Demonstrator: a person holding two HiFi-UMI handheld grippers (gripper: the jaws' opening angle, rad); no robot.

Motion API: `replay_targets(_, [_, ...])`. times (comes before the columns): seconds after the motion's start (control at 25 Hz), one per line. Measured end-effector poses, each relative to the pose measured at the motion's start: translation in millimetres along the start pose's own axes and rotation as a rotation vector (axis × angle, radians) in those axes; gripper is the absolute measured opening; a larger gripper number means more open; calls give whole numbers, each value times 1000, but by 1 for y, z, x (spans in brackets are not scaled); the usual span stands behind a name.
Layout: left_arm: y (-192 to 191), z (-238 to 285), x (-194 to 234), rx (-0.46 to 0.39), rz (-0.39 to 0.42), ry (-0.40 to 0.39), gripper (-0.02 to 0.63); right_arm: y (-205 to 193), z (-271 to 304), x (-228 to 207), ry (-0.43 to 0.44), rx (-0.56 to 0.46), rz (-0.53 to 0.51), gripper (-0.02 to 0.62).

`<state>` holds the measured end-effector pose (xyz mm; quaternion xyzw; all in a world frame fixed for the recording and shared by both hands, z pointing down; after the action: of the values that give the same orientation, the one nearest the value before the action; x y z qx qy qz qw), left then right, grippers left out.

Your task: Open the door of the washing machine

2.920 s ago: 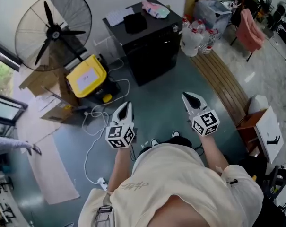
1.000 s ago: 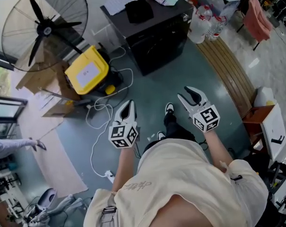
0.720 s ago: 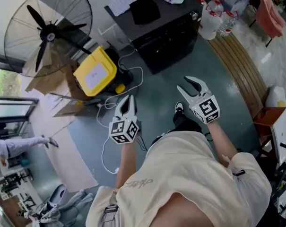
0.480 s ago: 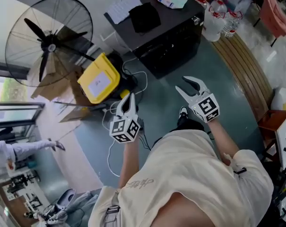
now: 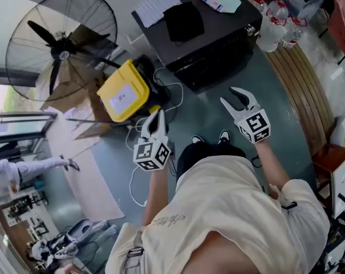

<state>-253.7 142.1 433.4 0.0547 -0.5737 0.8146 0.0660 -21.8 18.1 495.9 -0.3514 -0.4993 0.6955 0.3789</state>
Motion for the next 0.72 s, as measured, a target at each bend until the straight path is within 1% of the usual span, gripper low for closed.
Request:
replay_targets(0.16, [-3, 18, 18, 17, -16, -14, 17, 0, 26, 2, 16, 29, -4, 169])
replay_targets(0.28, [-5, 36, 33, 20, -34, -35, 17, 5, 44, 4, 10, 40, -4, 169])
replay_targets(0.44, [8, 65, 53, 5, -38, -88, 17, 13, 67, -4, -37, 59, 9, 169])
replay_targets(0.6, [35, 87, 85, -32, 0, -136, 17, 24, 102, -11, -98, 64, 30, 169])
replay_targets(0.72, [44, 99, 111, -37, 15, -164, 17, 19, 131, -8, -126, 102, 39, 169])
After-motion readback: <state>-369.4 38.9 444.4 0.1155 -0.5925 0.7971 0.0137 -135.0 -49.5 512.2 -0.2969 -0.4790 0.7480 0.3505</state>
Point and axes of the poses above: the fingertips, and each gripper's own axes: z forward along the fingers, x to its left, y out of its top, the point moved 4 cm from there along -z, backward along the fingers, and after that the axes turned 2 degrees about z, right-handed, at the moved point
